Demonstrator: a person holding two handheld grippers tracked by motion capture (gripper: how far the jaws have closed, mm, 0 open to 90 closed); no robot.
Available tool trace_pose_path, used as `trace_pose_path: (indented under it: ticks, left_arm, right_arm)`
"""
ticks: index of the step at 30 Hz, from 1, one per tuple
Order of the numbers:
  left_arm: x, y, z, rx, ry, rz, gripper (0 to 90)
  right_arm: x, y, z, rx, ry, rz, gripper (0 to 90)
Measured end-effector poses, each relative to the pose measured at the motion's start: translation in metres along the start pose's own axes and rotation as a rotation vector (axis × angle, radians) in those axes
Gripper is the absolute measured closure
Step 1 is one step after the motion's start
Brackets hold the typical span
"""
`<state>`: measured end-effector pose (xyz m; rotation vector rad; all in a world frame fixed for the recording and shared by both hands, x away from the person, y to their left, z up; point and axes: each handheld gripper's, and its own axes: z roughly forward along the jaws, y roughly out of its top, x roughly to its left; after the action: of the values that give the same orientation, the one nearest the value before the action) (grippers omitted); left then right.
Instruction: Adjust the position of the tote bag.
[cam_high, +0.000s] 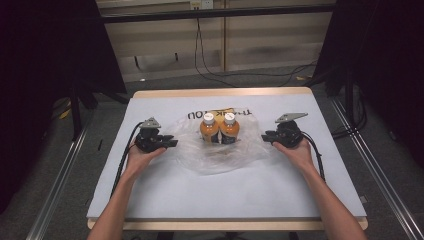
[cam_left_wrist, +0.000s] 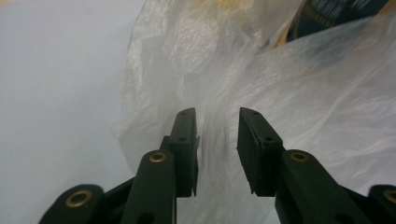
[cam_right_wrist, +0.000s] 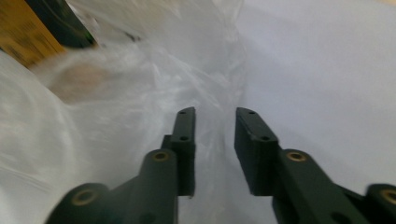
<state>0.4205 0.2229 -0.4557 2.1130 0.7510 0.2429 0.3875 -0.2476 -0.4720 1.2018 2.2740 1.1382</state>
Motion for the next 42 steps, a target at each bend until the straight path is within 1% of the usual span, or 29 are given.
trace_pose_path:
  ticks: [3,4,6,8,9,10,12,13,15,17,19,21,23,24,25,27,28,29,30,31,33,35,36,37,38,39,40,41,42]
  left_arm:
    - [-0.002,0.005,-0.01,-0.034,0.014,0.005,60.0]
    - [-0.003,0.008,-0.013,-0.049,0.007,0.003,57.9]
    - [-0.005,0.014,-0.019,-0.074,-0.01,0.008,58.0]
    - [-0.009,0.02,-0.025,-0.094,-0.008,0.022,58.4]
    - [-0.012,0.022,-0.027,-0.111,-0.014,0.027,59.0]
    - [-0.015,0.025,-0.03,-0.119,-0.009,0.049,61.3]
    - [-0.021,0.03,-0.03,-0.121,-0.035,0.062,67.4]
    - [-0.025,0.033,-0.029,-0.122,-0.045,0.08,69.6]
    - [-0.034,0.039,-0.023,-0.104,-0.071,0.108,75.1]
    - [-0.043,0.046,-0.012,-0.075,-0.09,0.146,76.5]
    - [-0.05,0.051,0.0,-0.048,-0.106,0.164,77.8]
    - [-0.052,0.056,0.009,-0.019,-0.111,0.182,79.1]
    - [-0.049,0.059,0.021,0.007,-0.098,0.173,81.3]
    - [-0.047,0.06,0.024,0.027,-0.095,0.167,84.6]
    - [-0.043,0.062,0.028,0.039,-0.085,0.163,86.6]
    - [-0.04,0.065,0.032,0.015,-0.113,0.14,90.0]
    - [-0.039,0.068,0.033,0.032,-0.112,0.151,90.0]
    - [-0.038,0.07,0.036,0.035,-0.119,0.148,90.0]
    - [-0.037,0.072,0.039,0.056,-0.116,0.161,90.0]
    - [-0.037,0.072,0.043,0.049,-0.137,0.152,90.0]
    - [-0.039,0.071,0.048,0.073,-0.158,0.156,90.0]
    - [-0.041,0.069,0.056,0.099,-0.144,0.167,90.0]
    - [-0.041,0.068,0.058,0.118,-0.141,0.183,90.0]
    - [-0.043,0.066,0.063,0.148,-0.112,0.198,90.0]
    - [-0.044,0.064,0.067,0.185,-0.084,0.225,90.0]
    - [-0.04,0.062,0.072,0.214,-0.104,0.249,90.0]
    - [-0.041,0.06,0.075,0.211,-0.096,0.228,90.0]
    - [-0.04,0.058,0.078,0.217,-0.081,0.221,90.0]
    - [-0.037,0.058,0.08,0.246,-0.076,0.243,90.0]
  right_arm:
    - [0.005,0.006,-0.007,-0.046,0.013,-0.013,61.1]
    - [0.006,0.008,-0.01,-0.058,0.016,-0.013,58.4]
    - [0.007,0.013,-0.016,-0.084,0.016,-0.013,52.3]
    - [0.007,0.017,-0.023,-0.117,0.01,0.0,47.9]
    - [0.007,0.018,-0.026,-0.124,0.008,-0.004,47.9]
    - [0.007,0.02,-0.029,-0.133,0.012,-0.007,47.9]
    - [0.009,0.024,-0.035,-0.154,0.017,-0.009,47.9]
    - [0.009,0.026,-0.037,-0.164,0.022,-0.019,48.3]
    - [0.013,0.03,-0.042,-0.177,0.032,-0.028,55.0]
    - [0.019,0.035,-0.044,-0.176,0.057,-0.044,62.6]
    - [0.026,0.038,-0.042,-0.16,0.074,-0.072,73.3]
    - [0.032,0.042,-0.037,-0.141,0.114,-0.096,81.2]
    - [0.038,0.045,-0.032,-0.121,0.129,-0.119,90.0]
    - [0.041,0.047,-0.028,-0.106,0.144,-0.129,90.0]
    - [0.042,0.048,-0.026,-0.098,0.142,-0.138,90.0]
    - [0.043,0.053,-0.019,-0.079,0.163,-0.144,90.0]
    - [0.044,0.055,-0.015,-0.07,0.165,-0.149,90.0]
    - [0.044,0.057,-0.011,-0.056,0.17,-0.149,90.0]
    - [0.044,0.06,-0.006,-0.039,0.171,-0.154,90.0]
    - [0.044,0.063,0.0,-0.018,0.169,-0.157,90.0]
    - [0.043,0.067,0.009,0.01,0.18,-0.158,90.0]
    - [0.043,0.068,0.017,0.03,0.18,-0.159,90.0]
    - [0.044,0.068,0.023,0.046,0.184,-0.162,90.0]
    - [0.044,0.067,0.026,0.057,0.183,-0.162,90.0]
    - [0.045,0.066,0.03,0.075,0.183,-0.166,90.0]
    - [0.045,0.065,0.034,0.092,0.182,-0.169,90.0]
    - [0.046,0.063,0.039,0.114,0.182,-0.168,90.0]
    - [0.045,0.061,0.042,0.133,0.186,-0.165,90.0]
    - [0.045,0.059,0.046,0.147,0.172,-0.168,90.0]
